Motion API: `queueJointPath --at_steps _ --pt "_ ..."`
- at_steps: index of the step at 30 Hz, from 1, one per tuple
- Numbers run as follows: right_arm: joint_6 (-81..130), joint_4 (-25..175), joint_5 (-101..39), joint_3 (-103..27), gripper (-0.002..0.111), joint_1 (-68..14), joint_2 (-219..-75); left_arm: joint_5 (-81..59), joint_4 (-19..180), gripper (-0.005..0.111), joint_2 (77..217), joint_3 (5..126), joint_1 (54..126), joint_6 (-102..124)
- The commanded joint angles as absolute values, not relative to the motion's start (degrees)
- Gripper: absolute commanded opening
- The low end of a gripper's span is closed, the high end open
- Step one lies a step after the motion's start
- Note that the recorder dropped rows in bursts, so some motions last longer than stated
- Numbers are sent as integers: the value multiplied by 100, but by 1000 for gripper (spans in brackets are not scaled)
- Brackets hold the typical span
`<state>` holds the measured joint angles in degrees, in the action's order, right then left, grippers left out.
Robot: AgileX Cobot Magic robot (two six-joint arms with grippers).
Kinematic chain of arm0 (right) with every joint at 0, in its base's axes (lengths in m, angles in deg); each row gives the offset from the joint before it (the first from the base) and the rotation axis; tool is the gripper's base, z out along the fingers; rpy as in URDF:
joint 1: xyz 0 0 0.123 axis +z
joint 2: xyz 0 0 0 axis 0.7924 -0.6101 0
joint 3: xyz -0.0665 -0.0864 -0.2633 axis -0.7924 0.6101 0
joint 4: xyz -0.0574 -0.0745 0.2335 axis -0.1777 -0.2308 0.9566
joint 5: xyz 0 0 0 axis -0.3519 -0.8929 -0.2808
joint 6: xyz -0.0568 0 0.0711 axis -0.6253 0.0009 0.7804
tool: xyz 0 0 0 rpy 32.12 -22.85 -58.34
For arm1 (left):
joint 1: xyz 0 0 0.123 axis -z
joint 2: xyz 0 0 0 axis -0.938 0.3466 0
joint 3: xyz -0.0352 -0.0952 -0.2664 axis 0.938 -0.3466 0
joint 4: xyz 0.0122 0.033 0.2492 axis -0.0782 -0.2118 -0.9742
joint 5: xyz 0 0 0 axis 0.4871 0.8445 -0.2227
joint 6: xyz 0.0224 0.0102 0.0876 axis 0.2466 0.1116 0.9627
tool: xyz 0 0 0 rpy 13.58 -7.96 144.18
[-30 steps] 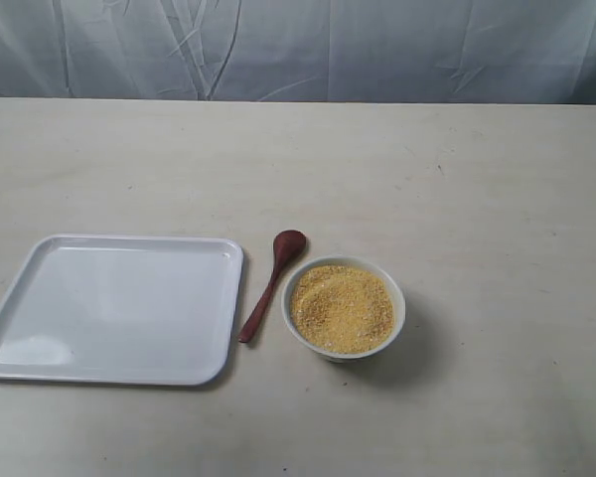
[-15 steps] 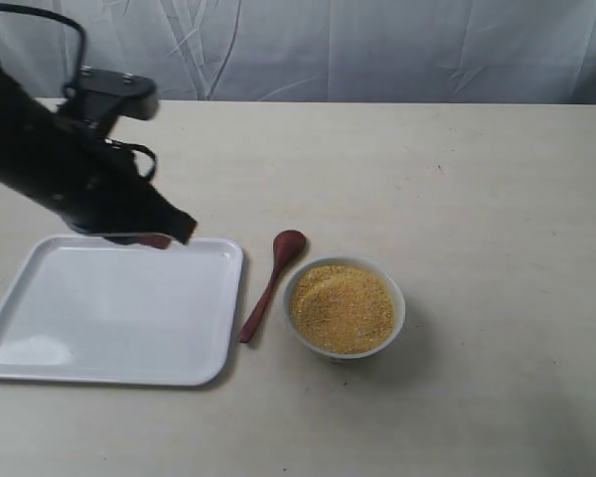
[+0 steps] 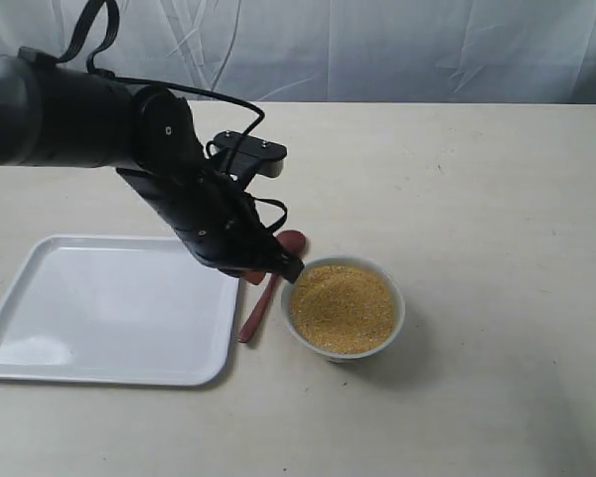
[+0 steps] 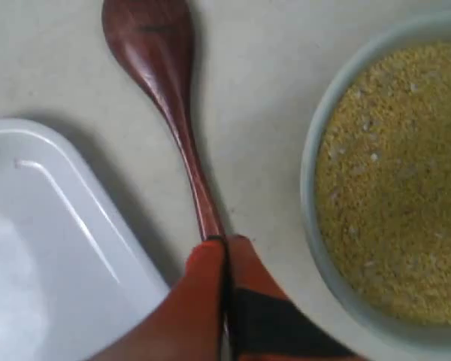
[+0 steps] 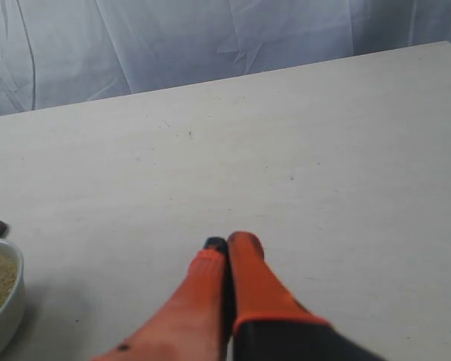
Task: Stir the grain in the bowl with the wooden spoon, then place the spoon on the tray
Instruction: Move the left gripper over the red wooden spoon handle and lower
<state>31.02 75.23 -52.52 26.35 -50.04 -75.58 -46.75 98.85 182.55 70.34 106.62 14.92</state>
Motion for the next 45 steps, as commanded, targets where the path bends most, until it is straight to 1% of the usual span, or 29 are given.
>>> queueJointPath --at_steps 1,4,6,10,14,16,19,30,36,37,39,43,44,45 --pt "3097 7512 -5181 2665 0 -5039 -7529 -4210 10119 0 18362 7068 10698 1431" --pt "3097 7512 -5181 2665 0 -5039 -7529 -4106 10134 3 18463 7068 10698 1453" --pt "3097 7512 -5181 2665 0 -5039 -7529 -4096 10063 8 18582 7068 10698 1453" --pt "3097 7512 -5181 2665 0 -5039 -7529 -4085 10065 21 18729 7068 10698 1453" --pt "3097 7512 -5181 2665 0 -5039 -7529 -3962 10099 31 18815 7068 10698 1453" --pt "3097 7512 -5181 2665 0 -5039 -7529 -3937 10155 34 18859 7068 10698 1453" --pt "3097 7512 -5181 2665 0 -5039 -7529 -3932 10158 36 18937 7068 10698 1492" --pt "3097 7512 -5170 2665 0 -5039 -7529 -3923 10146 35 19172 7068 10698 1492" --pt "3097 7512 -5170 2665 0 -5039 -7529 -3943 10136 28 19172 7068 10698 1496" --pt "3097 7512 -5170 2665 0 -5039 -7529 -3943 10136 26 19172 7068 10698 1506" --pt "3097 7512 -5187 2665 0 -5039 -7529 -3943 10136 20 19172 7068 10698 1505" --pt "3097 7512 -5187 2665 0 -5039 -7529 -3943 10136 3 19172 7068 10698 1516" --pt "3097 7512 -5187 2665 0 -5039 -7529 -3943 10136 0 19172 7068 10698 1527" --pt "3097 7512 -5187 2665 0 -5039 -7529 -3930 10136 0 19172 7068 10698 1527"
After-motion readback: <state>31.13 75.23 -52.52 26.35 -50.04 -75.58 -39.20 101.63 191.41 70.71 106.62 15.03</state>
